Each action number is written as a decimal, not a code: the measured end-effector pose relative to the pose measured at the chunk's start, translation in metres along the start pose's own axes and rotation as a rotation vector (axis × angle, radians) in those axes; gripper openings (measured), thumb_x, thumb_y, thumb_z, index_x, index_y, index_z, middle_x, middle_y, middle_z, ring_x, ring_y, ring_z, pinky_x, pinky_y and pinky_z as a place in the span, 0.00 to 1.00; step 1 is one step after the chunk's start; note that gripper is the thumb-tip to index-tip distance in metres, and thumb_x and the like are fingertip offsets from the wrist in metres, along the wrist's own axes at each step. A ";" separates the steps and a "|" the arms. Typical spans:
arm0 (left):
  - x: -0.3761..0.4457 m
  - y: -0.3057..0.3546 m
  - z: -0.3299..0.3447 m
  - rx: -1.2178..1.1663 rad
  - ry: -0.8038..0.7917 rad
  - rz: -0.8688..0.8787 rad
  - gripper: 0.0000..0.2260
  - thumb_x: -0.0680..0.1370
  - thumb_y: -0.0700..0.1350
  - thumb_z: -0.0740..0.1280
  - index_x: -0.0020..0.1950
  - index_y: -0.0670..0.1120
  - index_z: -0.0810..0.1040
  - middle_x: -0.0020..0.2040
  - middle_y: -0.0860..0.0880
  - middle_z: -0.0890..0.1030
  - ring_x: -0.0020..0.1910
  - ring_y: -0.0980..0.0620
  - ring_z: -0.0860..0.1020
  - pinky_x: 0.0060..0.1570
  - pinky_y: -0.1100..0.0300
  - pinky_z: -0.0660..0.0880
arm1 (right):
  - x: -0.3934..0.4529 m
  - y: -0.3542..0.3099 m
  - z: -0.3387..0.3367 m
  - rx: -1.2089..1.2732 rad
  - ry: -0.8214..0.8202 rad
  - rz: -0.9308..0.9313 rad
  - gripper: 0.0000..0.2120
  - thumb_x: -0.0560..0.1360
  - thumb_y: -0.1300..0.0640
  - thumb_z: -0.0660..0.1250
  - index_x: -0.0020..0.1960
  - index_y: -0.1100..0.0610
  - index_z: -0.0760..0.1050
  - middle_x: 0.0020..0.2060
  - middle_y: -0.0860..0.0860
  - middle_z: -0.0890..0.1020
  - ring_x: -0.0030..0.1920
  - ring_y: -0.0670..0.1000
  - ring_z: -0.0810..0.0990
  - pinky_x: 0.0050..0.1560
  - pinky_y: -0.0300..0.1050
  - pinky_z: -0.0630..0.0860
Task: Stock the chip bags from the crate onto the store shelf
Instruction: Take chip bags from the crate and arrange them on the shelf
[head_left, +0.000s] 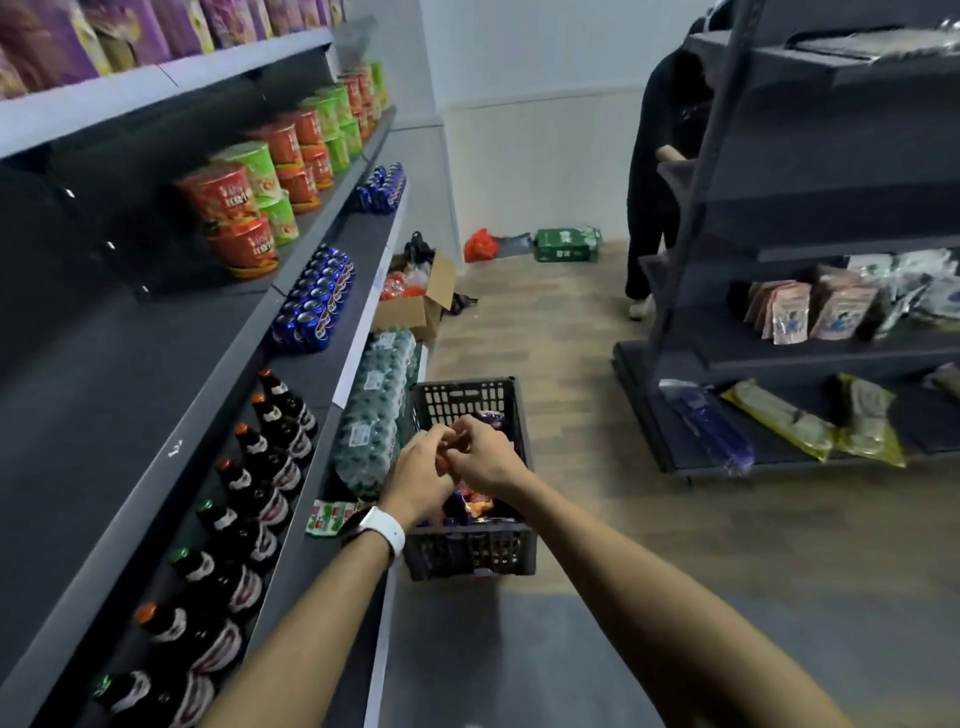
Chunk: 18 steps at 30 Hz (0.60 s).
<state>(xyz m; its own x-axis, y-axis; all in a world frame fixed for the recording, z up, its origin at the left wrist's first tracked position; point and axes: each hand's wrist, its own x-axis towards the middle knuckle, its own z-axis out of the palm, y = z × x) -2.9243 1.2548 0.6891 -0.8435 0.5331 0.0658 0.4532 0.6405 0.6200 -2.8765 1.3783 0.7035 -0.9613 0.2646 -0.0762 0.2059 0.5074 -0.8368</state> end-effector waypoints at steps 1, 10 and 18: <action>0.012 -0.007 0.001 -0.009 -0.011 -0.013 0.18 0.70 0.35 0.66 0.56 0.51 0.75 0.52 0.49 0.78 0.49 0.49 0.78 0.50 0.51 0.78 | 0.015 0.003 0.002 -0.001 -0.012 0.001 0.12 0.74 0.60 0.67 0.57 0.58 0.77 0.51 0.55 0.84 0.50 0.52 0.81 0.46 0.40 0.71; 0.152 -0.077 0.001 -0.039 -0.078 -0.067 0.21 0.73 0.31 0.61 0.62 0.48 0.78 0.58 0.45 0.82 0.58 0.46 0.78 0.63 0.50 0.74 | 0.162 0.021 0.027 -0.001 -0.027 0.059 0.16 0.75 0.57 0.68 0.61 0.59 0.76 0.56 0.56 0.83 0.56 0.54 0.80 0.54 0.45 0.74; 0.228 -0.129 0.040 -0.193 -0.172 -0.238 0.15 0.80 0.41 0.57 0.57 0.51 0.81 0.57 0.48 0.82 0.55 0.47 0.80 0.59 0.48 0.76 | 0.246 0.062 0.049 0.000 -0.102 0.178 0.16 0.75 0.56 0.68 0.61 0.59 0.76 0.55 0.57 0.83 0.56 0.56 0.81 0.59 0.52 0.77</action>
<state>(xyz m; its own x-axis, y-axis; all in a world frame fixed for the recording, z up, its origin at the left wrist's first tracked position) -3.1637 1.3164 0.5926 -0.8504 0.4773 -0.2212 0.1730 0.6508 0.7393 -3.1095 1.4346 0.6060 -0.9231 0.2659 -0.2777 0.3746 0.4597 -0.8052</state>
